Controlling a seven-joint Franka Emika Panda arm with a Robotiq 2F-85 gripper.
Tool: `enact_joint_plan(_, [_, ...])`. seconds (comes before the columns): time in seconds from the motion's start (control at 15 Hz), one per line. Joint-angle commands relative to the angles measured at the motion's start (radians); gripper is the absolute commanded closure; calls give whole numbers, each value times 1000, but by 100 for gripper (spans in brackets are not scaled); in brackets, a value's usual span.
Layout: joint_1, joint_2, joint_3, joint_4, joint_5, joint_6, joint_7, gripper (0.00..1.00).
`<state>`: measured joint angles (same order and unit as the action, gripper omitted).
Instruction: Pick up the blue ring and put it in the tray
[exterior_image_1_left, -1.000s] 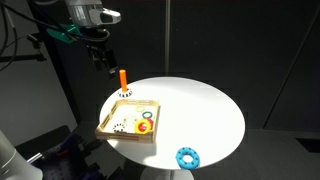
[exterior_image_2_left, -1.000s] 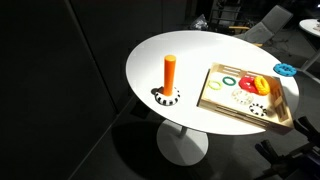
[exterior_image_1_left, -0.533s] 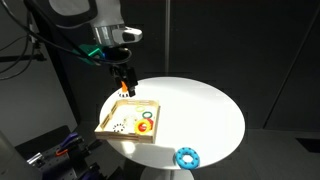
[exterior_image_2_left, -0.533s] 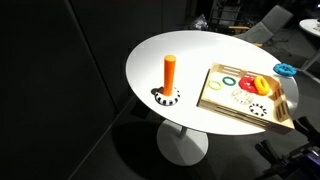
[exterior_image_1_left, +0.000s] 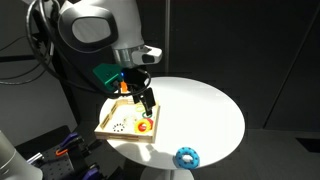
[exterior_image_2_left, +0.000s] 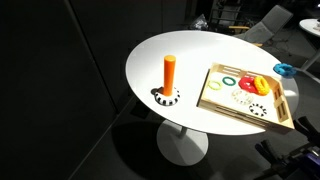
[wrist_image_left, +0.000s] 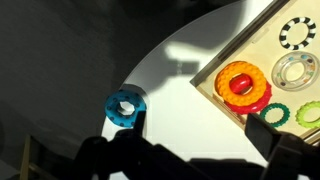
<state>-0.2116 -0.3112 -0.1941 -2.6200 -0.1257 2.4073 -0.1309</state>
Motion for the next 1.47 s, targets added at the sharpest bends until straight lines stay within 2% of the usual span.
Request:
enact_joint_plan(0.0, [1, 7, -2, 6, -1, -1, 1, 0])
enact_joint_plan(0.27, [1, 11, -2, 11, -1, -1, 1, 0])
enact_joint_plan(0.6, [-14, 95, -5, 83, 7, -1, 77, 0])
enact_joint_plan(1.0, [-17, 262, -29, 185, 37, 58, 121, 0])
enact_joint_plan(1.4, [-20, 441, -36, 262, 118, 156, 70, 0])
